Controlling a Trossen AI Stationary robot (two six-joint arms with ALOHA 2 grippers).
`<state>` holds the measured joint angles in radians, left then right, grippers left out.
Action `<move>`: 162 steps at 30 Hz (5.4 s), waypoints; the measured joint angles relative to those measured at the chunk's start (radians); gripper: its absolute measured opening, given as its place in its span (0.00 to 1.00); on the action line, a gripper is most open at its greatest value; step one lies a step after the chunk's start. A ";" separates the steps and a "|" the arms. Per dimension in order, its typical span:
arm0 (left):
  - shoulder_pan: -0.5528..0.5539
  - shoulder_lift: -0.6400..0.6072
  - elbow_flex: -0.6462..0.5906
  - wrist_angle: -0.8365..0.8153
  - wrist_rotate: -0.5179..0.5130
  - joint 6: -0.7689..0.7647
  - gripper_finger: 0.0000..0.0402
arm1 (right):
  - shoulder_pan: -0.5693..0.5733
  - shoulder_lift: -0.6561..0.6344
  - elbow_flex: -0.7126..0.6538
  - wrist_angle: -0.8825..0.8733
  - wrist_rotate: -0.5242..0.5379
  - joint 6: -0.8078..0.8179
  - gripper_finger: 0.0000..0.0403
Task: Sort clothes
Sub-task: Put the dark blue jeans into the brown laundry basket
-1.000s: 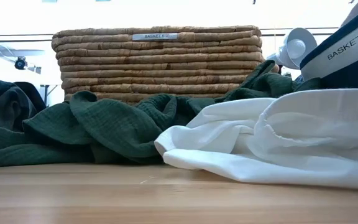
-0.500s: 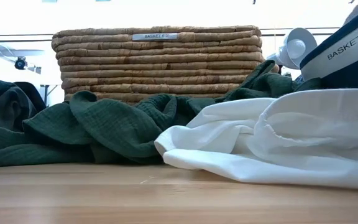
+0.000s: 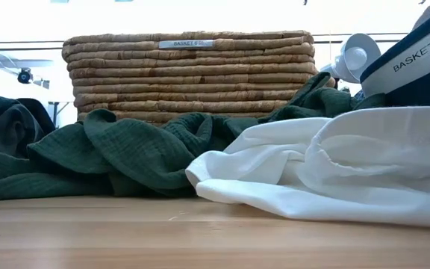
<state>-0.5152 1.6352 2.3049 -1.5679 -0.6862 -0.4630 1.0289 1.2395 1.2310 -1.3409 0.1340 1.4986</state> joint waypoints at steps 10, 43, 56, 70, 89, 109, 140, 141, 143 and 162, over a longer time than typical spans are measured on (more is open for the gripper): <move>0.003 0.000 -0.127 0.006 0.025 0.002 0.76 | -0.186 -0.016 0.182 -0.014 0.244 -0.250 0.03; -0.023 -0.045 -0.845 0.001 0.831 -0.959 0.76 | -0.478 0.027 0.365 0.002 0.260 -0.709 0.03; -0.023 -0.045 -1.036 0.230 0.741 -1.161 0.76 | -0.523 0.026 0.365 0.041 0.262 -0.751 0.21; -0.026 -0.043 -1.264 0.401 0.694 -1.195 0.53 | -0.532 0.026 0.365 0.040 0.296 -0.767 0.47; -0.095 -0.050 -0.845 0.171 0.797 -0.953 0.00 | -0.534 0.026 0.364 0.043 0.316 -0.778 0.43; -0.263 -0.038 0.049 0.062 0.108 -0.619 0.00 | -0.647 0.027 0.364 0.467 0.317 -1.125 0.44; -0.231 -0.039 0.025 0.607 -0.093 0.163 0.00 | -0.813 0.336 0.364 1.409 -0.069 -1.293 0.72; -0.226 -0.033 0.025 0.613 -0.093 0.184 0.00 | -0.818 0.347 0.364 1.418 -0.081 -1.278 0.71; -0.220 -0.025 0.025 0.616 -0.093 0.197 0.00 | -0.822 0.360 0.364 1.441 -0.097 -1.260 0.68; -0.220 -0.050 0.026 0.384 -0.144 0.009 0.44 | -0.822 0.313 0.363 1.450 -0.117 -1.353 0.03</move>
<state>-0.7349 1.5848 2.3310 -1.1842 -0.8304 -0.4543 0.2066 1.5520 1.5940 0.1093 0.0165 0.1452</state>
